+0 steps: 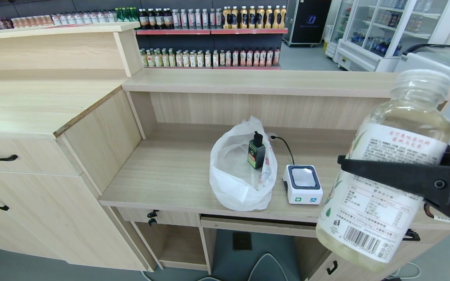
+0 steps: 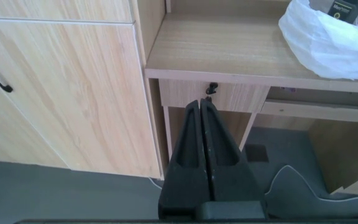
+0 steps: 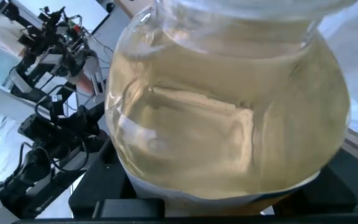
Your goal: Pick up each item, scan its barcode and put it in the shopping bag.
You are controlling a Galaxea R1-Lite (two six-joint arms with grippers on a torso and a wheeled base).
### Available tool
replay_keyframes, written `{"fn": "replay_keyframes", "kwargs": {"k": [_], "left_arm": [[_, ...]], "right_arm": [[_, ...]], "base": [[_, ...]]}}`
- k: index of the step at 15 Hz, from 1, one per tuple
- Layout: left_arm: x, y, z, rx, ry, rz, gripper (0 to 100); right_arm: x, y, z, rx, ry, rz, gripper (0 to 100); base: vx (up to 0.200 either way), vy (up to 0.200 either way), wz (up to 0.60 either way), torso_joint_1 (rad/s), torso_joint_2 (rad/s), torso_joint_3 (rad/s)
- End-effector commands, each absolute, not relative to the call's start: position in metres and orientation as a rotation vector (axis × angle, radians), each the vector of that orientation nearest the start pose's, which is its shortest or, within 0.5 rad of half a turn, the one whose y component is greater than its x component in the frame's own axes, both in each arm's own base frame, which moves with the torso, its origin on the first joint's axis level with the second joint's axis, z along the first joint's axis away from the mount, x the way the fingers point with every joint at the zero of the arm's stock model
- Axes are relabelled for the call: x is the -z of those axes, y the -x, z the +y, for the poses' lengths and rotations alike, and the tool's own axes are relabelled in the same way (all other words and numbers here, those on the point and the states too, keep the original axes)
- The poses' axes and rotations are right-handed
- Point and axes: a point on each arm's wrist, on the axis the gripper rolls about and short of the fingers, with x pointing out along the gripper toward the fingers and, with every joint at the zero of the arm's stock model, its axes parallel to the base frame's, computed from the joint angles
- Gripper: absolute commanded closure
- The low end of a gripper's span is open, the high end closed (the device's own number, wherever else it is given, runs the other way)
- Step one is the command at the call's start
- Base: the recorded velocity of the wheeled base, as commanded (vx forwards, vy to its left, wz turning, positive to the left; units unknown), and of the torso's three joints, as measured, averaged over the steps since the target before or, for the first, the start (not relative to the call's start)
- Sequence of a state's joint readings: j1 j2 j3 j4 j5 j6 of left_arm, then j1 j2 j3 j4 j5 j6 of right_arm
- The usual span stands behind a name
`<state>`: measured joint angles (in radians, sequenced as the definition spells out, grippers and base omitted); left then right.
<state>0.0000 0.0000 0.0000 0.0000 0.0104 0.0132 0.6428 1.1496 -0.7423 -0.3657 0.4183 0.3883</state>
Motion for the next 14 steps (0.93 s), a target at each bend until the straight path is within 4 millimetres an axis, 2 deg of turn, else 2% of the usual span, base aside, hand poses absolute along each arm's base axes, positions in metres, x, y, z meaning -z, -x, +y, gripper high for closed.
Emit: {"fn": "replay_keyframes", "kwargs": {"k": [1, 10, 14], "left_arm": [[-0.075, 0.023, 0.0, -0.011, -0.014, 0.0, 100], [-0.075, 0.023, 0.0, -0.011, -0.012, 0.0, 100], [-0.075, 0.023, 0.0, -0.011, -0.014, 0.0, 100]], "right_arm": [[-0.277, -0.127, 0.106, -1.061, -0.347, 0.219, 100], [-0.278, -0.136, 0.114, -1.143, -0.34, 0.207, 100], [-0.271, -0.137, 0.112, -1.151, -0.333, 0.231, 100]], "base": [[0.0, 0.0, 0.0, 0.0, 0.0, 0.0], [0.0, 0.0, 0.0, 0.0, 0.0, 0.0], [0.0, 0.0, 0.0, 0.0, 0.0, 0.0]]}}
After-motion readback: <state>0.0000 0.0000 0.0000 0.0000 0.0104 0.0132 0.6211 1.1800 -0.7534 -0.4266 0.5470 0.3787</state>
